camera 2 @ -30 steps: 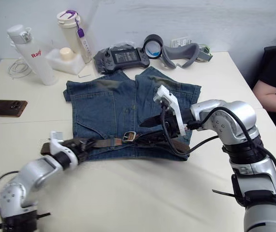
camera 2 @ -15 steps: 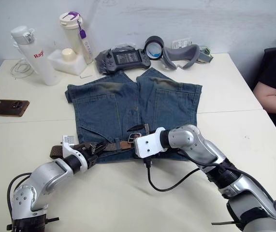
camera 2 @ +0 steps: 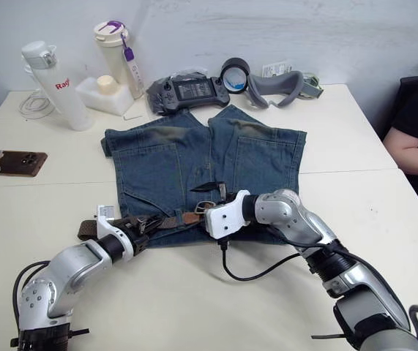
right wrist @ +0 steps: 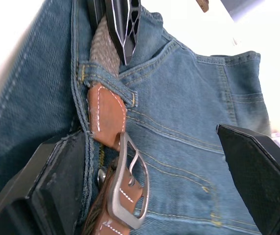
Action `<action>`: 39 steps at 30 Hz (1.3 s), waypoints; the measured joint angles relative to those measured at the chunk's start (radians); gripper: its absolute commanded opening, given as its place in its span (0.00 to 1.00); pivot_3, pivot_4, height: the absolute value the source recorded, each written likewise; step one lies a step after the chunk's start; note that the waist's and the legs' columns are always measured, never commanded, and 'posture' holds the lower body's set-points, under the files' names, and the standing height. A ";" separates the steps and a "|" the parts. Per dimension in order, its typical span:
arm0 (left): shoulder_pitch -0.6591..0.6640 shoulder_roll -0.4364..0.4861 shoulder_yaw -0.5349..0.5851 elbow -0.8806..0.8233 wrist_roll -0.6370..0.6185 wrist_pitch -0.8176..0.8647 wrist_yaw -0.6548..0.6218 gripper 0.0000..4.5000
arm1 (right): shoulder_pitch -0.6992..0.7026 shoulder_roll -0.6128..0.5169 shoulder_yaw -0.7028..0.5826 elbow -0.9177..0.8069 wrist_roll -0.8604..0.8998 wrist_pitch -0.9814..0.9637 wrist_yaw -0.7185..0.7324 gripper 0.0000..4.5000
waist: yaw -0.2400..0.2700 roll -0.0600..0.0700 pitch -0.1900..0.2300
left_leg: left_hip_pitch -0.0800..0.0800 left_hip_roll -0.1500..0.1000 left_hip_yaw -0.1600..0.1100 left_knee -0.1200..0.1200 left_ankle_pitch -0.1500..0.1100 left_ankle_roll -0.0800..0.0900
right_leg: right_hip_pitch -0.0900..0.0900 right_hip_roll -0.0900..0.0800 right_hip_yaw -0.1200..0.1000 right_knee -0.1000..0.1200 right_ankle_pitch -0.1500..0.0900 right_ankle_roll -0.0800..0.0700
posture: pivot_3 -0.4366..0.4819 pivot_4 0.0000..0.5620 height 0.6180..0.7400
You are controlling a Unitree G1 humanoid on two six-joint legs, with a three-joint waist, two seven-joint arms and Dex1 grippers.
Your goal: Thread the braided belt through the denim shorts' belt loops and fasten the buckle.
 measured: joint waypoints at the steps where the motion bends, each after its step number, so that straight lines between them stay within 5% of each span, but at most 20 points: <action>1: 0.000 0.002 -0.002 0.000 0.000 0.000 -0.001 0.00 | 0.000 -0.001 -0.007 -0.007 0.016 -0.001 0.015 0.99 | 0.000 0.000 0.000 | 0.000 0.000 -0.001 0.000 0.000 0.000 | 0.001 0.000 -0.001 0.000 0.000 0.000 | 0.48 0.27 1.00; 14: 0.001 0.014 -0.016 0.005 0.000 0.000 -0.025 0.00 | -0.057 -0.038 -0.011 0.105 -0.134 -0.255 -0.024 0.99 | 0.000 0.001 0.000 | 0.000 0.000 -0.004 0.000 0.000 -0.001 | 0.004 0.000 -0.004 -0.003 0.000 0.000 | 0.48 0.27 1.00; 27: 0.002 0.012 -0.014 0.009 0.001 -0.005 -0.025 0.00 | -0.120 0.004 0.028 0.219 -0.360 -0.428 -0.208 0.99 | -0.001 0.002 0.000 | 0.002 0.000 -0.005 -0.001 0.000 -0.002 | 0.005 0.000 -0.005 -0.003 0.000 0.000 | 0.48 0.27 1.00; 39: 0.012 0.004 -0.013 0.005 0.001 -0.017 -0.031 0.00 | -0.118 0.001 0.033 0.229 -0.335 -0.449 -0.198 0.99 | -0.002 0.004 -0.002 | 0.002 0.000 -0.006 -0.002 0.000 -0.002 | 0.006 0.000 -0.005 -0.004 0.000 0.000 | 0.48 0.27 1.00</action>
